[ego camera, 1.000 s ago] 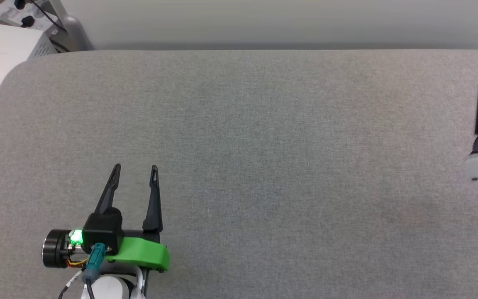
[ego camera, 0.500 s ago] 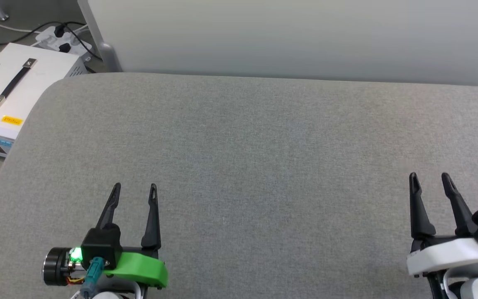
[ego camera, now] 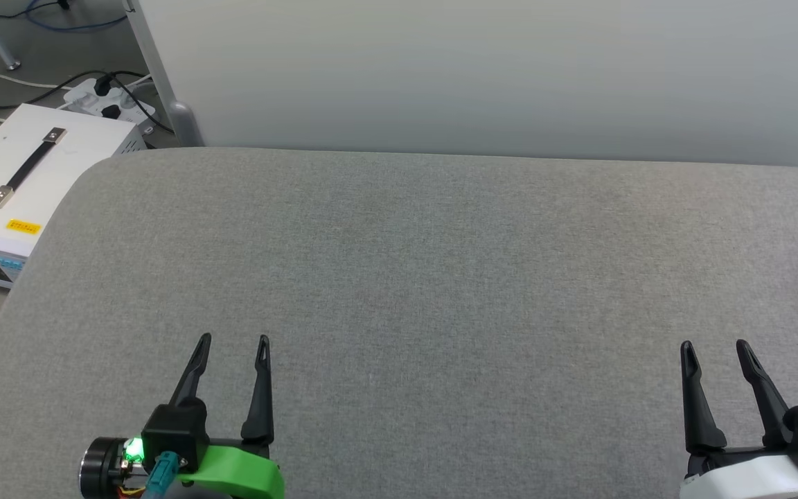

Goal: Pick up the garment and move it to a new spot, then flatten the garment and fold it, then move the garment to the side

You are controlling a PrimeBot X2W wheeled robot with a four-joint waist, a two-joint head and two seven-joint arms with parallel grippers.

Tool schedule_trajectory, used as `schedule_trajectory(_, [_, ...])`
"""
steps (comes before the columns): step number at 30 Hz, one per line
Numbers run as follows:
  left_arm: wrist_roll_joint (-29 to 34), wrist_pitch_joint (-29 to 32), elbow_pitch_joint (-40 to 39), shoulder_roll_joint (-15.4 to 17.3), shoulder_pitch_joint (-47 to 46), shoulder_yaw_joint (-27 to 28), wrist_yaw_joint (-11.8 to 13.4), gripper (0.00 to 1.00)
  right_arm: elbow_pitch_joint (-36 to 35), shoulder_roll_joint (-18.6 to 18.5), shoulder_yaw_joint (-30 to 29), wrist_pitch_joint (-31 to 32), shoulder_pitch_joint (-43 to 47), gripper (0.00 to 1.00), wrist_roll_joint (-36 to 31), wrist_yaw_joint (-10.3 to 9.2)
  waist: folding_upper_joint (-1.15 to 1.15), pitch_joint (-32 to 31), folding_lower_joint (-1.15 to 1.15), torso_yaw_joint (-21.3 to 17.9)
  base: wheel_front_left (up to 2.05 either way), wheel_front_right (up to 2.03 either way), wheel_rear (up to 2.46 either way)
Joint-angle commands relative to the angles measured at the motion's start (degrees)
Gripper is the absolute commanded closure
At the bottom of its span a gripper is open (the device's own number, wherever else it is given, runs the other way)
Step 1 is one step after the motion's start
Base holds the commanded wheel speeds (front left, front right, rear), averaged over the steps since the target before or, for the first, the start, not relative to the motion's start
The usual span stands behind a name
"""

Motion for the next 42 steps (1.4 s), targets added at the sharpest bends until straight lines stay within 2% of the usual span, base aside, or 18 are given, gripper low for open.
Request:
schedule_trajectory(1, [-0.1, -0.3, 0.2, -0.4, 1.0, -0.1, -0.3, 0.00, -0.7, 0.0, 0.0, -0.1, 0.8, 0.00, -0.7, -0.05, 0.00, -0.1, 0.00, -0.1, 0.00, 0.00, 0.00])
schedule_trajectory(8, [-0.1, -0.3, 0.6, -0.6, 1.5, 0.1, -0.5, 0.00, -1.2, 0.1, -0.1, -0.1, 1.5, 0.00, -1.5, -0.05, 0.00, -0.1, 0.00, -0.3, 0.00, 0.00, 0.00])
schedule_trajectory(9, [0.0, 0.0, 0.5, -0.2, 0.6, 0.1, -0.4, 1.00, -0.8, 0.1, -0.1, 0.0, 0.7, 1.00, -1.3, 0.00, 0.00, -0.1, 0.00, -0.3, 0.00, 0.00, 0.00])
schedule_trajectory(42, [0.8, 3.4, -0.4, -0.6, -0.4, 1.0, -0.1, 1.00, -0.4, 0.5, 0.7, 3.4, -1.2, 1.00, -3.3, -0.01, 0.00, -0.1, 0.00, -1.1, 0.00, 0.00, 0.00])
